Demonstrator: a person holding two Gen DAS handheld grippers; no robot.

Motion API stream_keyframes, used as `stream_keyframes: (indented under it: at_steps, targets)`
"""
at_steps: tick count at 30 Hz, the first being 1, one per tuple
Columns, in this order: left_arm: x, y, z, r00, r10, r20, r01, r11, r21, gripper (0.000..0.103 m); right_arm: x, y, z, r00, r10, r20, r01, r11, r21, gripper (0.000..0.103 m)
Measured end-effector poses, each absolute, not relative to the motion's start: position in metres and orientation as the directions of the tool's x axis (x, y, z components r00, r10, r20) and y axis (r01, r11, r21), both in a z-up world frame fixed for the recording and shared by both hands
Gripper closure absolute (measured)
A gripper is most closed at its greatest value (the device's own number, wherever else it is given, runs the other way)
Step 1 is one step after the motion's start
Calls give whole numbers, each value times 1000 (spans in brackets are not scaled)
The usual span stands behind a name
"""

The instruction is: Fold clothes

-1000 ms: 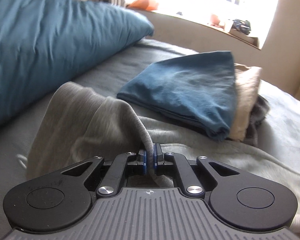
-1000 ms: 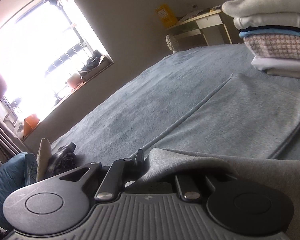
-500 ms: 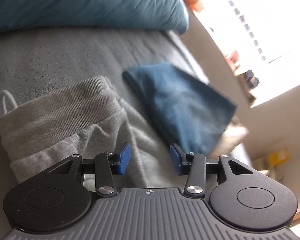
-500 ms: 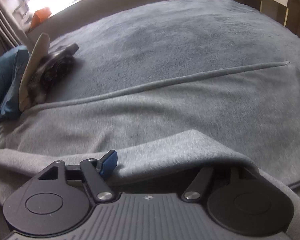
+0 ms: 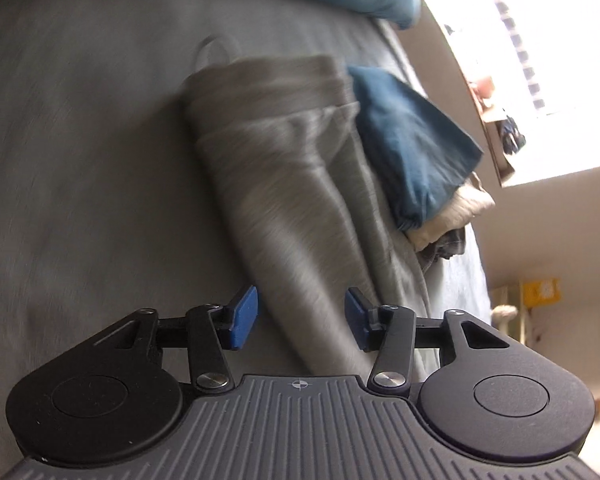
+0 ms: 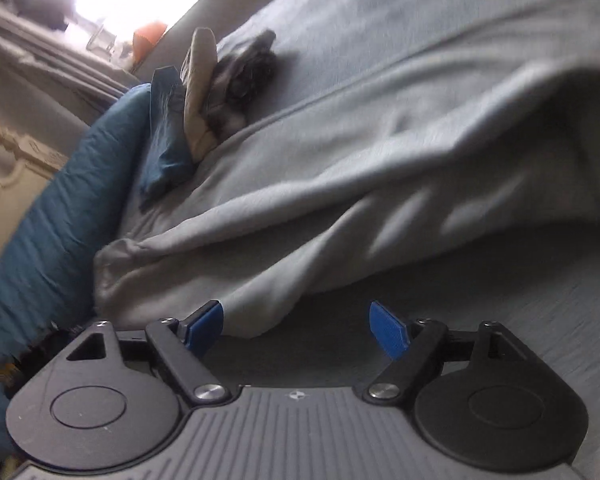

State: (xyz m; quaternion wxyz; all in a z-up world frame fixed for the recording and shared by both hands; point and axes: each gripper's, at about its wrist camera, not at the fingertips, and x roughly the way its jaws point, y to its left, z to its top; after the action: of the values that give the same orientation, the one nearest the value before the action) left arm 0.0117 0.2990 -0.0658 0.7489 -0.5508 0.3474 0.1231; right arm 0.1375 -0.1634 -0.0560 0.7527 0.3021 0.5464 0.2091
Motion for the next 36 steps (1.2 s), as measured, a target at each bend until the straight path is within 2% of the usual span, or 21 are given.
stream_keyframes:
  at_steps: [3, 8, 16, 19, 22, 23, 24, 26, 30, 36]
  targets:
    - [14, 299, -81, 727, -189, -660, -588, 322, -742, 50, 139, -152, -84, 320, 690, -649, 139, 644, 753, 20]
    - [36, 308, -101, 707, -95, -701, -653, 294, -698, 50, 138, -143, -114, 409, 684, -604, 267, 543, 796, 19]
    - [79, 307, -97, 706, 46, -707, -646, 450, -616, 50, 161, -132, -122, 504, 661, -556, 221, 524, 823, 23]
    - [83, 303, -99, 708, 74, -702, -646, 470, -602, 51, 169, -128, -126, 533, 643, -549, 196, 537, 820, 35]
    - [84, 296, -97, 702, 122, -702, -653, 503, -566, 62, 172, -129, -129, 570, 619, -539, 200, 532, 823, 52]
    - [84, 292, -96, 697, 142, -703, -657, 520, -546, 70, 172, -130, -130, 580, 610, -541, 206, 532, 821, 65]
    - [82, 288, -94, 692, 164, -703, -660, 538, -524, 79, 172, -132, -132, 586, 602, -543, 216, 529, 820, 82]
    - [80, 279, -90, 687, 201, -699, -664, 565, -490, 87, 171, -139, -138, 589, 604, -537, 246, 499, 831, 92]
    - [66, 269, -69, 708, 243, -663, -639, 620, -455, 91, 162, -147, -133, 583, 625, -519, 226, 488, 843, 95]
    - [29, 271, -51, 718, 197, -668, -614, 630, -475, 92, 145, -155, -109, 562, 631, -535, 176, 541, 823, 95]
